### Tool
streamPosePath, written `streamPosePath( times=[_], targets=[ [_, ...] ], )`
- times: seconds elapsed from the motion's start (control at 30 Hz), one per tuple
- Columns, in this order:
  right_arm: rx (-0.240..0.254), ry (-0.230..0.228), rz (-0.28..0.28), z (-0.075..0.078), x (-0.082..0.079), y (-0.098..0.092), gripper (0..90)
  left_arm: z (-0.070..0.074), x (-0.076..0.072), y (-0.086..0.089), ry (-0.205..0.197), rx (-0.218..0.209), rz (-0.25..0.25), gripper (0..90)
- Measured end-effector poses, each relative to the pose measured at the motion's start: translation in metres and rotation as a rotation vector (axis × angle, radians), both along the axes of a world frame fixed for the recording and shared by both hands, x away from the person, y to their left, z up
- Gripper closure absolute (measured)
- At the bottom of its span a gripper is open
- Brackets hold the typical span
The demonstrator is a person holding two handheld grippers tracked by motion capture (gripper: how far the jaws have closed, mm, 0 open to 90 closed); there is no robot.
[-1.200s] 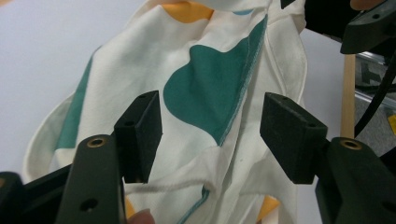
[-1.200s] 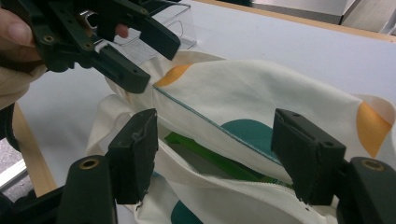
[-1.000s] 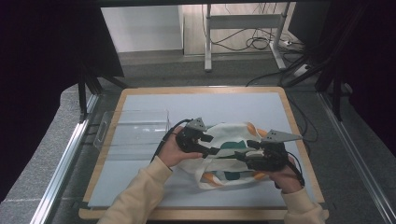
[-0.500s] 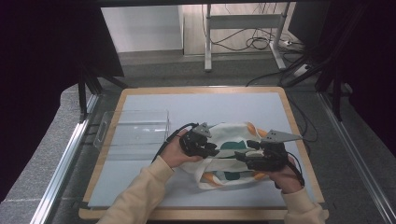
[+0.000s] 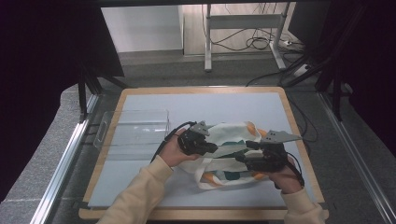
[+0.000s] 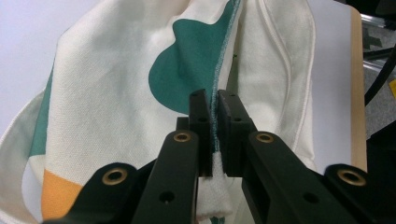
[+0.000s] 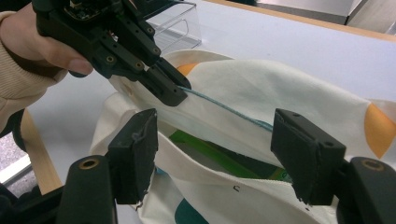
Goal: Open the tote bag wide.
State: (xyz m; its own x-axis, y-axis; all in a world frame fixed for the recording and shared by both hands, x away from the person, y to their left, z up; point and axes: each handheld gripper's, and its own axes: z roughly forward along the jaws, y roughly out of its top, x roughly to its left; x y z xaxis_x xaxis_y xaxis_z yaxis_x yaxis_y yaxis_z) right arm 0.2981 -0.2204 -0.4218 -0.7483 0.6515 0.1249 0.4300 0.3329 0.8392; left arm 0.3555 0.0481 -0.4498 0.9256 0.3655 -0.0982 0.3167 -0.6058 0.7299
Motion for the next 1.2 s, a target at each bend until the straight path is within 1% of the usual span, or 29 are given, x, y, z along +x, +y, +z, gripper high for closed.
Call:
streamPosePath(
  times=[0.37,0.5,0.63,0.73,0.8,0.93,1.0,1.03,1.1,1.2],
  targets=[
    [-0.009,0.002,0.02,-0.001,-0.001,0.005,31.9,0.001,0.0,0.0,0.012,-0.001,-0.011,86.3],
    [-0.013,0.005,0.03,-0.001,-0.001,0.007,31.8,0.002,0.0,0.0,0.01,0.009,-0.012,86.3],
    [-0.029,0.009,0.05,-0.002,-0.001,0.013,31.7,0.004,0.0,-0.002,0.005,0.019,-0.02,86.3],
    [-0.042,0.015,0.069,-0.005,0.001,0.02,31.7,0.004,0.0,-0.003,0.009,0.021,-0.021,85.8],
    [-0.057,0.019,0.084,-0.007,0.002,0.024,31.7,0.003,0.0,-0.004,0.011,0.025,-0.026,83.9],
    [-0.085,0.034,0.111,-0.012,0.003,0.031,31.6,0.001,-0.001,-0.006,0.014,0.037,-0.031,76.3],
    [-0.094,0.038,0.121,-0.014,0.003,0.034,31.6,0.001,-0.001,-0.008,0.016,0.053,-0.044,72.4],
    [-0.098,0.037,0.126,-0.014,0.002,0.036,31.6,0.002,-0.001,-0.008,0.009,0.071,-0.053,71.5],
    [-0.104,0.039,0.137,-0.015,0.002,0.039,31.6,0.001,-0.001,-0.009,0.009,0.075,-0.053,72.8],
    [-0.123,0.039,0.151,-0.018,0.001,0.043,33.0,0.0,-0.001,-0.009,0.011,0.088,-0.059,81.6]
  ],
)
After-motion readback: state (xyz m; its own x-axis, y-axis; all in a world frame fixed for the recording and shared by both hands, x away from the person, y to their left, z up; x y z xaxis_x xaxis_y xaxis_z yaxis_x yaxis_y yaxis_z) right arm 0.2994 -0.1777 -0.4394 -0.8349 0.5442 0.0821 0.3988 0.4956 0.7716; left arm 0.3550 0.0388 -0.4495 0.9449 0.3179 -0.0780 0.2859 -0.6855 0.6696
